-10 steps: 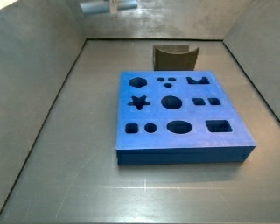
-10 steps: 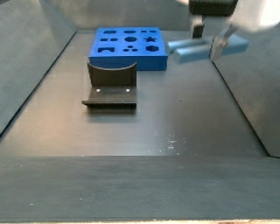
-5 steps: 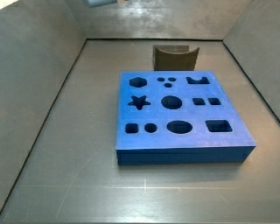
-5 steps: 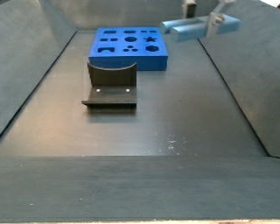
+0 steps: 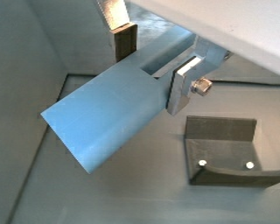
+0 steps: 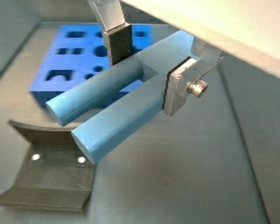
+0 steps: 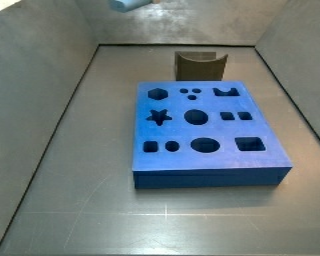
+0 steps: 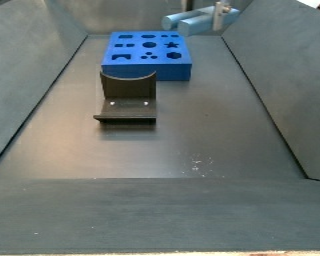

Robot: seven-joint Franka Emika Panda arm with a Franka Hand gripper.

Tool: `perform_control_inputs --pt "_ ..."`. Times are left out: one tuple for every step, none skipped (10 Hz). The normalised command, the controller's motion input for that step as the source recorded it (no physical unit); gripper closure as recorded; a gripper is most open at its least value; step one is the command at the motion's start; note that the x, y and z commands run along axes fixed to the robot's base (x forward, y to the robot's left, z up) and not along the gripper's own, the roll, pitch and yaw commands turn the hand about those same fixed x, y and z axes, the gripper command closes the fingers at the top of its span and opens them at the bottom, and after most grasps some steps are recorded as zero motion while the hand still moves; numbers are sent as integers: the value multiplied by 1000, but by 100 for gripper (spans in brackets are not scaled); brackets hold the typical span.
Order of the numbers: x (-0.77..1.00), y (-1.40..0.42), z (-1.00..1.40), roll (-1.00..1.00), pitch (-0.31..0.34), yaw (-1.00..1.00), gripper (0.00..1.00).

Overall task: Pick up the square-circle object. Move up. Place the square-circle object on the fixture. Regrasp the square-circle object. Move to above the board. Insert the square-circle object.
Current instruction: Place the square-circle object on the fixture.

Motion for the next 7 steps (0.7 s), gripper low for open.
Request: perform_control_inputs --pt "1000 -212 -1 -27 -62 1000 100" --pt "1000 -201 -5 -27 -60 1000 100" --pt "1000 -176 -11 -26 -58 1000 100" --pt "1000 -157 -16 -23 -54 1000 100" --pt "1000 -143 -20 -21 -51 1000 100" --pt "1000 -126 -24 -18 -48 1000 100" --pt "1000 267 -139 -1000 24 611 100"
